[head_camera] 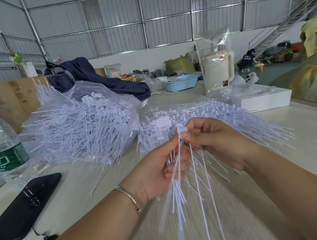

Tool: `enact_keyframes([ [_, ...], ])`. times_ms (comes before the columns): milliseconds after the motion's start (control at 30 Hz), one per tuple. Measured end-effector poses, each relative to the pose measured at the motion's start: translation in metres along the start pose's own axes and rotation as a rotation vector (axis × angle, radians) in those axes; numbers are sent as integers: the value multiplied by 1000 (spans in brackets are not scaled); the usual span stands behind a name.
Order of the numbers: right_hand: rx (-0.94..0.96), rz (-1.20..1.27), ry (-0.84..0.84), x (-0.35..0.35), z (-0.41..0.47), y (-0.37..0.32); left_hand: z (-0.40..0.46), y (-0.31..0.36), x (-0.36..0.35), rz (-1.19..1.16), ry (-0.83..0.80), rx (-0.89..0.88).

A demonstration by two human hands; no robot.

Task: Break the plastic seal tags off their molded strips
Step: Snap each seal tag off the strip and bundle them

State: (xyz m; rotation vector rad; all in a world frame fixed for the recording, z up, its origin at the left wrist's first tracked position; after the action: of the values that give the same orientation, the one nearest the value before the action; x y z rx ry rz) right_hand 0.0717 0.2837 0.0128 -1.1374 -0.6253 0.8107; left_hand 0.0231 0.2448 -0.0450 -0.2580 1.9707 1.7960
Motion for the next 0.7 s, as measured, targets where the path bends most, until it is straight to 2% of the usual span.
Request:
enact_keyframes([
  [167,-28,-2,81,18,-2,-1,-2,16,27,-105,226,-125],
  [233,-46,19,86,23,-1,2,-5,21,33,-106,261,-156],
  [333,-67,52,65,26,-1,6,-8,25,43,-44,341,-187],
  [433,-77,59,70,29,-1,7,-15,28,66,74,551,-222],
  [500,-85,37,94,33,0,8,-21,32,76,110,636,-254],
  [600,-87,-6,132,38,-1,7,-23,33,76,103,641,-244],
  [700,-86,-10,134,38,-1,5,-19,26,65,136,575,-165],
])
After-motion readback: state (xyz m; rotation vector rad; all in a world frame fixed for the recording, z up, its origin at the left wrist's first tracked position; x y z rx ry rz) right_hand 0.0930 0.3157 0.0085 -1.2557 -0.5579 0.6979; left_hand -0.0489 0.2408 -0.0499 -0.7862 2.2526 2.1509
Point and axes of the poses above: each hand's wrist, its own z-axis towards the middle knuckle, its own x-axis out of the back of the hand, y = z × x, the point moved 10 cm from there along z, towards the middle knuckle, and after that the axes turned 1 degree about z, right-handed, at the moved point
